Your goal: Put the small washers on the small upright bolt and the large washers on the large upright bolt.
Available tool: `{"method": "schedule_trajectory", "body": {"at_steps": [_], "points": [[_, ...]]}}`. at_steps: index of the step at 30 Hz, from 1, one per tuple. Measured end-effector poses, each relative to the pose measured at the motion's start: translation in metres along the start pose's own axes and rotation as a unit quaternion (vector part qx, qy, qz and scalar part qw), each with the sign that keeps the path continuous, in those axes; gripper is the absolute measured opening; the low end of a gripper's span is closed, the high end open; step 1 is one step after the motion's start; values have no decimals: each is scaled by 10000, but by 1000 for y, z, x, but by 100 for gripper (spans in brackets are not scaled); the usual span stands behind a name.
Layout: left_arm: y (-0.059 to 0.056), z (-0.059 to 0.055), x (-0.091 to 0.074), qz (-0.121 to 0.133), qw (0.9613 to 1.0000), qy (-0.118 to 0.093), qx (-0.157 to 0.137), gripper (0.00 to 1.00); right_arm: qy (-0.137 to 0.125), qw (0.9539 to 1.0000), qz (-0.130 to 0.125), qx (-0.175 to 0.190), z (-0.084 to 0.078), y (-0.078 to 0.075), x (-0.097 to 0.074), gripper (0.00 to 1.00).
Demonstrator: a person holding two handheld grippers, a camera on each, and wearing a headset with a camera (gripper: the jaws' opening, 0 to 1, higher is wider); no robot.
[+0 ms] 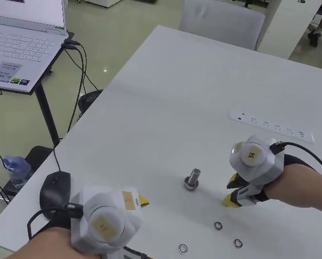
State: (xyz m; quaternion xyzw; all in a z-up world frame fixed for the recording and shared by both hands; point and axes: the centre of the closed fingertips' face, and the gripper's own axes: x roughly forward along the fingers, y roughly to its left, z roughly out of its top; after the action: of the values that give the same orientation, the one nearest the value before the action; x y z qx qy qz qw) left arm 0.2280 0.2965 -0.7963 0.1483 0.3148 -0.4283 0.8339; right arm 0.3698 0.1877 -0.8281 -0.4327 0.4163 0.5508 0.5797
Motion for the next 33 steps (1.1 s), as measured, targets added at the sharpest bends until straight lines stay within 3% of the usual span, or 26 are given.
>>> {"method": "schedule_trajectory", "body": {"at_steps": [13,26,33], "points": [[2,6,-3,43,10000,-19,80,74,-48,9995,77,-308,3,24,-9,27],[2,6,-2,78,9998,0,156,73,-52,9992,212,-323,-9,50,-4,27],[3,8,-3,97,9999,-24,138,73,-36,9995,239,-214,-13,50,3,26]]}}
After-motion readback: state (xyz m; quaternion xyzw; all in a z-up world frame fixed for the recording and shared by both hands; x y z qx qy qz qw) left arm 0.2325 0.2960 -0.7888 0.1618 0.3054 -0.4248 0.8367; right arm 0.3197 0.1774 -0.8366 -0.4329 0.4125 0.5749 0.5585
